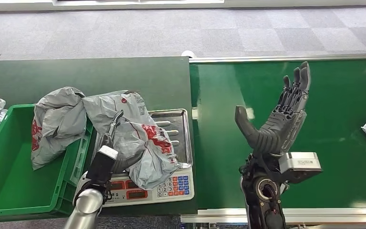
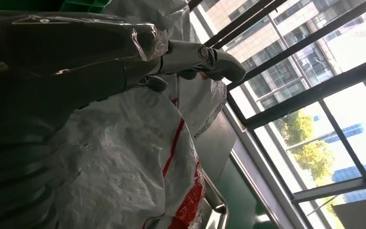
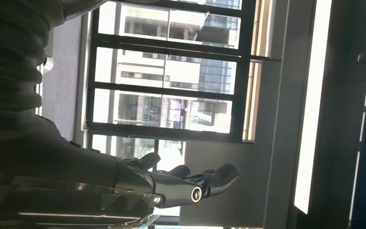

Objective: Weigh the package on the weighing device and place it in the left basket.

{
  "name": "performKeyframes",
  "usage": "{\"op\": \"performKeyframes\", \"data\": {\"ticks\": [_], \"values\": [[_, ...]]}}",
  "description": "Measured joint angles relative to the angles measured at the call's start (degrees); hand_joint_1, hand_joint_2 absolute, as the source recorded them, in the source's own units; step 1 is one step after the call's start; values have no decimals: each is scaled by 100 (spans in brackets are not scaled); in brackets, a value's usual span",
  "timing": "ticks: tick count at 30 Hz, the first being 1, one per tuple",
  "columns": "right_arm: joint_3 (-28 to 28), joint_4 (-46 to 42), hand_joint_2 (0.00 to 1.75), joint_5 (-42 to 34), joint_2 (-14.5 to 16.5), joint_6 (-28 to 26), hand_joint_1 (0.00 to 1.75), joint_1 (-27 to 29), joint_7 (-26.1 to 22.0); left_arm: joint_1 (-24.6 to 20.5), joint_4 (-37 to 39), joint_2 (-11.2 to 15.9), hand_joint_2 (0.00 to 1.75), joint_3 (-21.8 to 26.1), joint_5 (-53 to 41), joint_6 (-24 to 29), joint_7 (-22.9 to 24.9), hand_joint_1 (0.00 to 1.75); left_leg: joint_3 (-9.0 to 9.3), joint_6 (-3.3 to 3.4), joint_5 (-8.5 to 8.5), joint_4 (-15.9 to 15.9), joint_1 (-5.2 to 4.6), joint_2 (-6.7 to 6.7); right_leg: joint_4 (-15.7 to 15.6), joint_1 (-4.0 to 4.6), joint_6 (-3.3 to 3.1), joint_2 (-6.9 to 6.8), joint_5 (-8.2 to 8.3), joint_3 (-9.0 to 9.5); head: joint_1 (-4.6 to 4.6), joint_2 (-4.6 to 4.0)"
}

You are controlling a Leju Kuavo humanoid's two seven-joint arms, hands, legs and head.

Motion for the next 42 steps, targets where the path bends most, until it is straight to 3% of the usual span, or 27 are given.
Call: {"op": "performKeyframes", "data": {"ticks": [4,9,19,20,23,24,25,37,42], "values": [[-113,-373,175,-143,-20,-19,0,205,-91,-202,485,52,175,-153,-623,54,631,0,1,0,1,0,1,-3,0,1,0,-1,0,3,1,0],[-111,-616,175,-98,-20,-13,0,363,-44,-589,1220,78,175,-220,-1675,733,1401,0,10,0,1,0,0,-2,1,0,0,-1,0,16,2,0],[-83,-737,175,-14,-18,-17,0,424,33,-868,1660,73,175,-261,-2155,1145,1713,3,44,0,1,-3,0,0,1,1,-2,0,2,49,1,0],[-80,-746,175,18,-16,-17,0,425,60,-877,1666,70,175,-256,-2253,1194,1748,22,47,0,1,-3,0,2,1,1,-3,0,3,52,1,0],[-68,-768,175,85,-10,-17,0,428,126,-900,1682,68,175,-232,-2445,1245,1785,135,54,0,2,-4,1,4,1,1,-5,1,5,56,1,0],[-66,-771,175,97,-9,-17,0,431,137,-902,1687,68,175,-224,-2482,1244,1788,160,55,0,3,-4,1,4,1,1,-5,1,5,56,1,0],[-66,-772,175,107,-9,-17,0,434,146,-902,1692,68,175,-216,-2510,1234,1790,168,55,0,3,-4,1,4,1,1,-6,0,6,57,1,0],[-83,-852,175,172,21,2,0,568,181,-897,1731,62,175,-115,-2631,1149,1710,175,51,0,3,-4,1,5,1,1,-6,1,6,52,1,0],[-107,-862,175,132,22,79,0,576,181,-879,1715,55,175,-44,-2559,1380,1499,175,44,-1,3,-3,1,5,1,1,-5,1,5,45,1,0]]}}
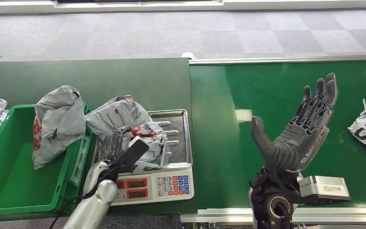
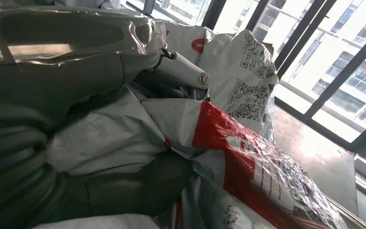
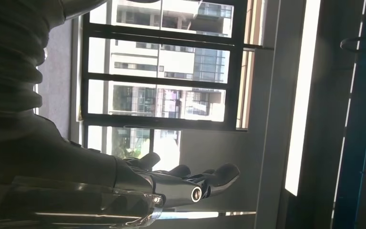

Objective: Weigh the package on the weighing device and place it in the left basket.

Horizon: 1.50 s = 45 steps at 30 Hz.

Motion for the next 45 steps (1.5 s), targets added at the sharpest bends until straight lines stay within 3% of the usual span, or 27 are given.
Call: {"op": "performKeyframes", "data": {"ticks": [5,8,12,20,25,35,39,45], "values": [[-14,2,175,-21,0,24,0,-5,1,123,-206,-24,175,36,390,174,-540,175,-17,0,0,0,0,-1,0,0,0,0,0,-16,-1,0],[-22,6,175,-60,0,63,0,-9,2,346,-764,-31,175,-46,808,195,-1054,175,-28,0,0,1,0,-2,0,0,1,0,0,-26,-1,0],[-37,17,175,-97,0,134,0,-15,-1,603,-1560,-34,175,-214,1137,305,-1387,175,-38,0,-1,1,-1,-5,0,-1,2,-1,-2,-33,0,0],[-74,98,175,-303,0,417,0,-37,-21,1241,-3363,14,175,-408,2371,1041,-2447,175,-44,-1,-2,1,0,-5,0,0,1,-1,-4,-40,-1,0],[-108,169,175,-345,0,438,0,-38,-59,1533,-4027,55,175,-294,2800,1601,-2931,175,-44,-1,-2,0,0,-5,0,0,4,-3,-6,-39,-1,0],[-146,252,175,-360,0,438,0,-37,-68,1684,-4396,101,175,-65,2955,1879,-2972,175,-44,0,-2,1,-1,-7,0,-1,4,-2,-6,-38,0,0],[-161,256,175,-363,-1,403,0,-1,-68,1692,-4326,102,175,259,2514,2213,-2438,175,-44,-1,-2,0,0,-7,0,0,4,-2,-6,-42,-1,0],[-167,252,175,-296,-9,314,0,104,-15,1593,-3776,-22,175,1088,872,2290,-1426,175,-44,-1,-2,0,0,-2,0,0,4,0,-6,-43,-1,0]]}}
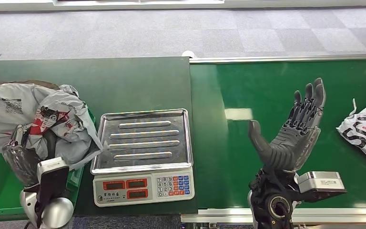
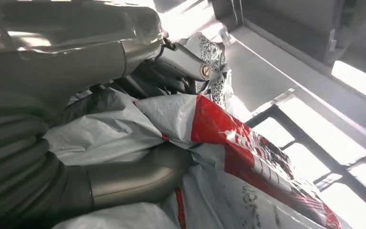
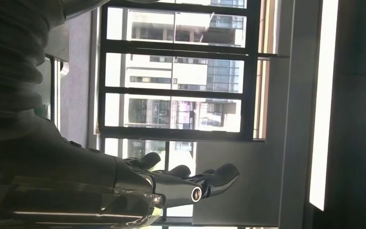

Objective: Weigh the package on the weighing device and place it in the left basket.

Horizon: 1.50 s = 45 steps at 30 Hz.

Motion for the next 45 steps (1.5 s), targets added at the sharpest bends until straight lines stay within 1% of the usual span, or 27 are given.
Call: {"op": "performKeyframes", "data": {"ticks": [2,5,9,10,12,13,15,16,17,24,34,40,43,45], "values": [[0,-5,175,31,-1,-15,0,21,48,-53,141,-110,175,323,-385,5,74,175,0,0,0,0,-1,1,0,-1,0,0,0,0,1,0],[0,-15,175,69,-2,-37,0,30,92,-107,256,-267,175,714,-579,7,80,175,0,0,0,0,-1,-1,0,-1,0,0,0,0,1,0],[0,-17,175,92,-2,-48,0,36,124,-151,339,-402,175,1009,-619,7,31,175,-1,0,0,0,-1,-2,0,-1,0,0,0,-1,1,0],[0,-22,175,104,-2,-50,0,43,126,-163,348,-443,175,1070,-656,8,-44,175,-1,0,0,0,-1,-2,0,-1,0,0,0,-1,0,0],[1,-38,175,141,-2,-58,0,61,129,-211,338,-580,175,1253,-741,9,-363,171,-1,0,0,0,-1,-2,0,-1,0,0,0,0,0,0],[1,-45,175,161,-2,-62,0,68,129,-245,322,-663,175,1368,-757,9,-557,139,-1,0,0,0,-1,-2,0,-1,0,0,0,0,1,0],[2,-55,175,188,-2,-71,0,71,130,-311,274,-809,175,1585,-696,9,-844,52,-1,0,0,0,-1,0,0,-1,0,0,0,0,1,0],[2,-58,175,195,-2,-77,0,70,131,-338,248,-859,175,1670,-631,9,-923,11,-1,0,0,0,-1,0,0,-1,0,0,0,0,1,0],[2,-61,175,201,-2,-83,0,70,131,-359,222,-904,175,1737,-552,9,-981,0,-1,0,0,0,-1,-1,0,-1,0,-1,0,0,1,0],[4,-61,175,232,-2,-94,0,69,131,-410,172,-1057,175,1917,99,9,-1402,0,-1,0,0,0,-1,-3,0,-1,0,-1,0,1,1,0],[4,-60,175,221,-4,-93,0,52,146,-474,163,-1117,175,1968,305,9,-1467,0,-1,0,0,0,-1,-4,0,-1,0,-1,0,1,0,0],[3,-58,175,188,-11,-66,0,58,185,-455,177,-1076,175,1753,744,3,-1298,0,-1,0,0,0,-1,-3,0,-1,0,-1,0,1,1,0],[-13,-30,175,61,-18,60,0,76,223,-358,203,-897,175,1430,1530,-21,-1116,0,-1,0,0,0,-1,-3,0,-1,0,-1,0,-1,0,0],[-51,20,175,-82,-19,182,0,89,238,-276,216,-749,175,1139,2054,-54,-1162,0,-2,0,0,0,0,-4,0,-1,0,-2,0,-1,-1,0]]}}
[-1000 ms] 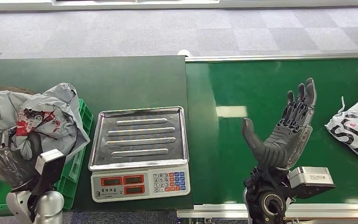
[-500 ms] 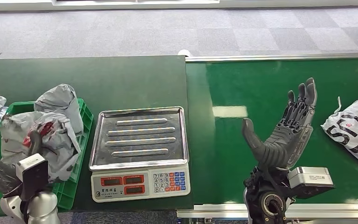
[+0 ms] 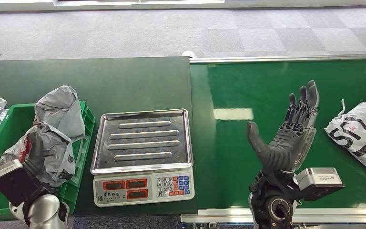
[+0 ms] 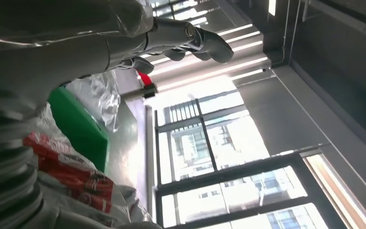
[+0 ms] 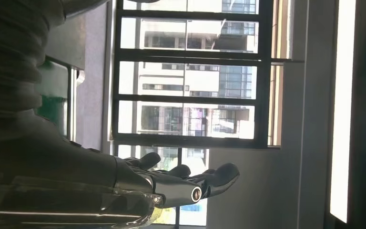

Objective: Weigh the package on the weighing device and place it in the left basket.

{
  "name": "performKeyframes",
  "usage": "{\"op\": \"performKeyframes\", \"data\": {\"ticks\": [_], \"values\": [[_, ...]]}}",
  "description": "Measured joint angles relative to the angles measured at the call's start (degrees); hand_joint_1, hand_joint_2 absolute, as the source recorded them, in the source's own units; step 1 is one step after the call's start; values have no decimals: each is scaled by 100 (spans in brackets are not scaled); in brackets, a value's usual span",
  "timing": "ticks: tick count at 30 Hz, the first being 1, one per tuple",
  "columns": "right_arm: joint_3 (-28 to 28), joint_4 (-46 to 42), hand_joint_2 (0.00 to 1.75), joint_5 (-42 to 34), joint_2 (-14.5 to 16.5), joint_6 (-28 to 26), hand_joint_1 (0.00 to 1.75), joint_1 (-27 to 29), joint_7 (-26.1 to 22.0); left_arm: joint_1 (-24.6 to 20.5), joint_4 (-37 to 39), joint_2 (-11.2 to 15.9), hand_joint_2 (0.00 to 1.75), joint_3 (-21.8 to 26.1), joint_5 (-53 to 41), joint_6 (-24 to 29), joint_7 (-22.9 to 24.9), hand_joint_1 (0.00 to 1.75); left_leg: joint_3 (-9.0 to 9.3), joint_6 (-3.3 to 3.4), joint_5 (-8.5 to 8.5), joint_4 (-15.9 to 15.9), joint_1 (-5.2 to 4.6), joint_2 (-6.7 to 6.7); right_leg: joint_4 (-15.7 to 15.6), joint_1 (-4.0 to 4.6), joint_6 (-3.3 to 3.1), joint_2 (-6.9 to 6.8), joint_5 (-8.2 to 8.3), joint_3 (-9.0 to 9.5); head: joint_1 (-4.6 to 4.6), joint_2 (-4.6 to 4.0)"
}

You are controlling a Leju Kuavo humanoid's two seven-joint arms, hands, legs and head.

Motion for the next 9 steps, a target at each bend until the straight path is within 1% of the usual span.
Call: {"op": "performKeyframes", "data": {"ticks": [4,7,9], "values": [[-81,98,175,-114,0,87,0,5,0,87,8,180,175,-416,295,-28,-103,0,-2,0,0,0,0,2,0,0,0,1,0,0,1,0],[-111,142,175,-170,2,133,0,6,6,121,8,258,175,-570,389,-89,-170,0,-1,0,0,0,0,1,0,0,0,1,0,0,1,0],[-139,167,175,-254,7,206,0,5,19,139,5,298,175,-658,581,-264,-290,0,-1,0,0,0,0,0,0,0,0,0,0,0,0,0]]}}
